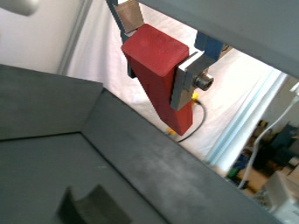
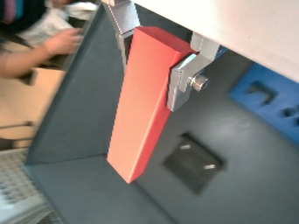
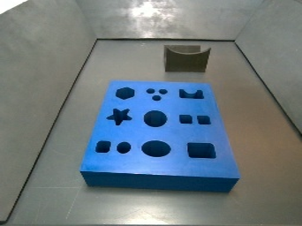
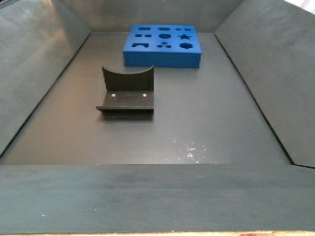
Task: Pick up the rectangle object. Move up. Place the rectangle object on the fixture. Regrasp the rectangle object. Move to above the board. Insert the rectangle object.
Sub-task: Move to above the board.
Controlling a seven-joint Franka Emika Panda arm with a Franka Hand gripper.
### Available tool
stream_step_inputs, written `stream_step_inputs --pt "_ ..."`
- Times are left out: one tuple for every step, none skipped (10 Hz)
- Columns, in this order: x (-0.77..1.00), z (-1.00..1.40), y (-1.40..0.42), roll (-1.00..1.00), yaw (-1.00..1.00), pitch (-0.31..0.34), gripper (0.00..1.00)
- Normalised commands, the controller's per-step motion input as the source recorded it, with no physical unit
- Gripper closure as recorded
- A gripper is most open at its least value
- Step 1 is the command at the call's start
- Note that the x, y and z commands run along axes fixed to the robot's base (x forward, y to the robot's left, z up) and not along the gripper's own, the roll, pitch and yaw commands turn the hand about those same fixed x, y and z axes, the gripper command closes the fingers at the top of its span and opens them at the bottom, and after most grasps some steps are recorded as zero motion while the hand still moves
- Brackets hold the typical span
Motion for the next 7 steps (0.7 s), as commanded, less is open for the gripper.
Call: stream_step_inputs --pt "-1.00 -0.16 -0.46 -1.00 0.00 0.000 1.00" --pt "-1.00 -0.15 -0.40 -1.00 0.00 -0.051 1.00" --pt "-1.00 -0.17 -0.37 -1.00 0.01 -0.111 1.00" --pt "-1.00 -0.17 -0.36 -1.00 0.02 -0.136 1.00" --pt "-1.00 -0.16 -0.34 -1.00 0.02 -0.178 1.00" --pt "-1.00 -0.17 -0.32 -1.00 0.03 -0.194 1.00" --pt "-1.00 -0.16 -0.31 -1.00 0.02 -0.215 1.00"
